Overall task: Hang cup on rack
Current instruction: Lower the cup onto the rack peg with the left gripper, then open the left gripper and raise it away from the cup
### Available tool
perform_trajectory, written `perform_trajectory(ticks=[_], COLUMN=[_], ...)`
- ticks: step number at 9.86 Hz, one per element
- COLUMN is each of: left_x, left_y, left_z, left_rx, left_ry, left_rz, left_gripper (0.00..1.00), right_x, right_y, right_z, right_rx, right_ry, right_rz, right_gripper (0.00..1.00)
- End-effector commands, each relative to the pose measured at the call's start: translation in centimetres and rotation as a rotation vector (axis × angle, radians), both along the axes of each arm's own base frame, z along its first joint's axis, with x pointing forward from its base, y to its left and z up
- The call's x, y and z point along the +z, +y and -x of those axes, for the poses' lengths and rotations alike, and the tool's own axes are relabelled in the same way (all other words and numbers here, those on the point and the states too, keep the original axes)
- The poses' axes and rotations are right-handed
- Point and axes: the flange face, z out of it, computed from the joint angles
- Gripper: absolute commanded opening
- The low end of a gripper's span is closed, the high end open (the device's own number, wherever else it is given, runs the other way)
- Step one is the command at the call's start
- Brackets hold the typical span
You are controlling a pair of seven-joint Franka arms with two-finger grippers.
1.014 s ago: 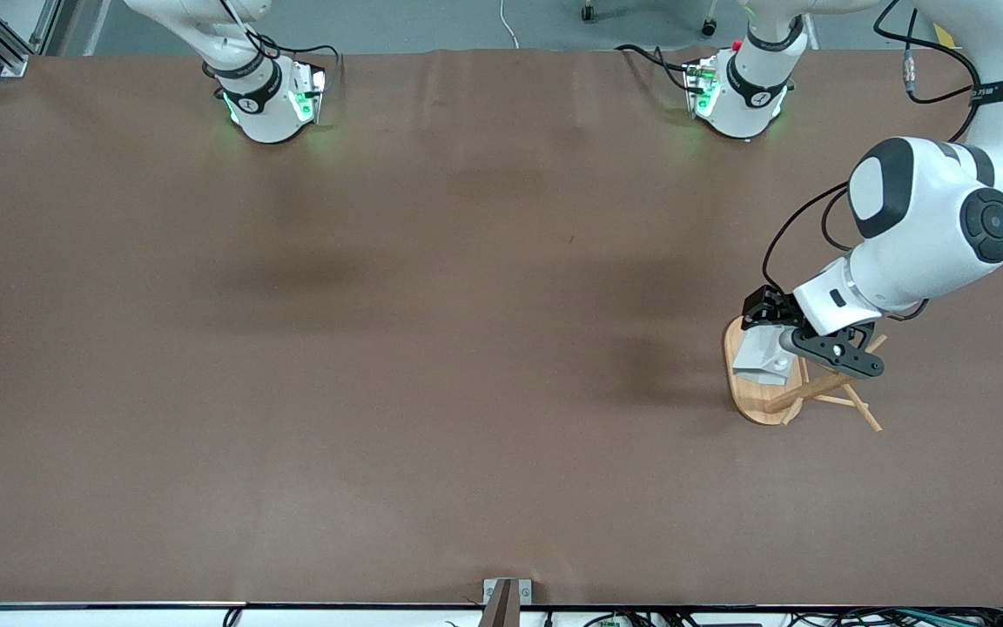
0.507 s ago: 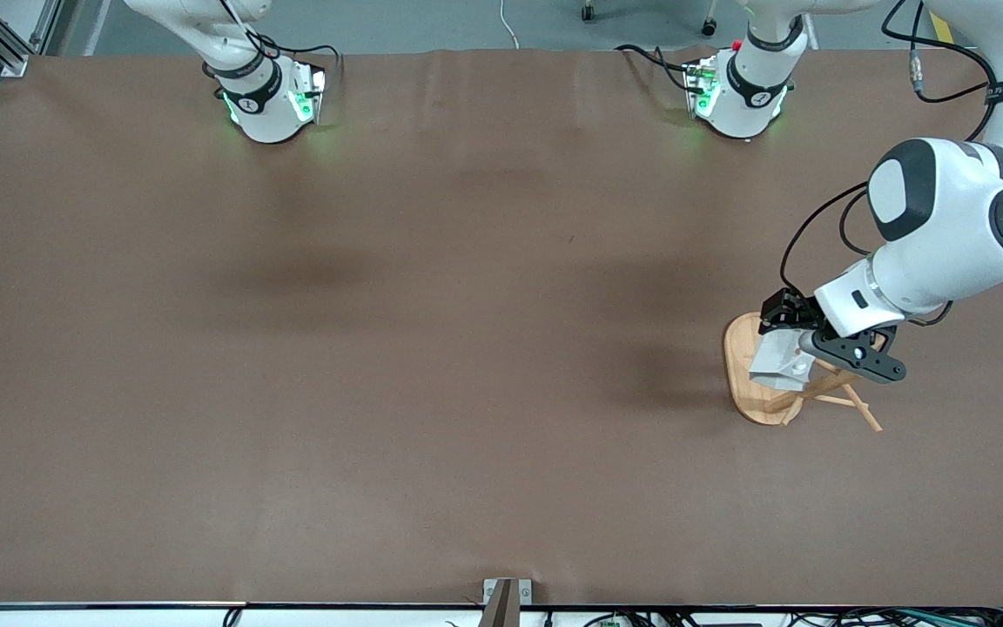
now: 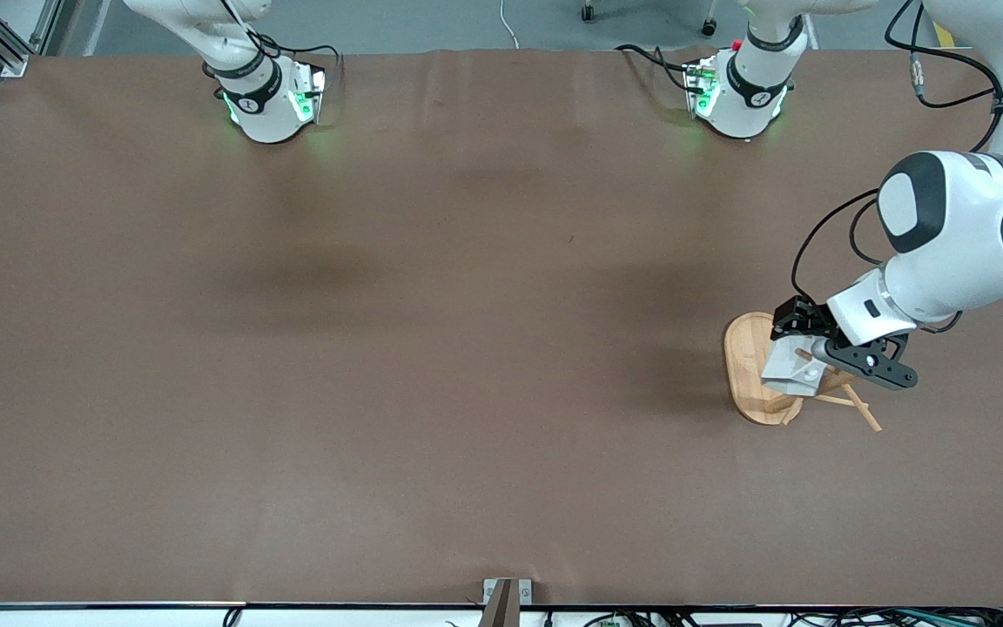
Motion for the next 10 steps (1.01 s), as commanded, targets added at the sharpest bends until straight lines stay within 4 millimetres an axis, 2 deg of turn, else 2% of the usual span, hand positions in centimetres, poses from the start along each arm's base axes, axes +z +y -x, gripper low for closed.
perform_trajectory(ticks=[1, 3, 5, 6, 8, 10], left_x=[-1.3, 0.3, 4.2, 7.1, 13.5, 18.6], left_y=[-0.1, -0.5, -1.0, -2.0, -3.6, -3.9], left_z=[-0.4, -0.2, 0.6, 1.1, 2.2, 3.5], left_rx=[0.004, 0.064, 0.178, 0.239, 0.324, 0.324], left_ry=[0.009, -0.002, 0.007, 0.039, 0.063, 0.06], left_rz=[0.014, 0.012, 0.014, 0.017, -0.088, -0.116], left_gripper=[0.99, 1.0, 1.0, 1.0, 1.0, 1.0], right_x=[0.3, 0.3, 0.3, 0.2, 0.2, 0.2], right_y=[-0.1, -0.2, -0.3, -0.3, -0.3, -0.3], right_z=[-0.1, -0.1, -0.1, -0.1, 0.0, 0.0], right_rx=[-0.003, -0.003, -0.003, -0.003, -0.001, -0.001], right_ry=[0.0, 0.003, 0.003, 0.004, 0.006, 0.006], right_rz=[0.006, 0.005, 0.005, 0.005, 0.005, 0.005], right_gripper=[1.0, 1.0, 1.0, 1.0, 1.0, 1.0])
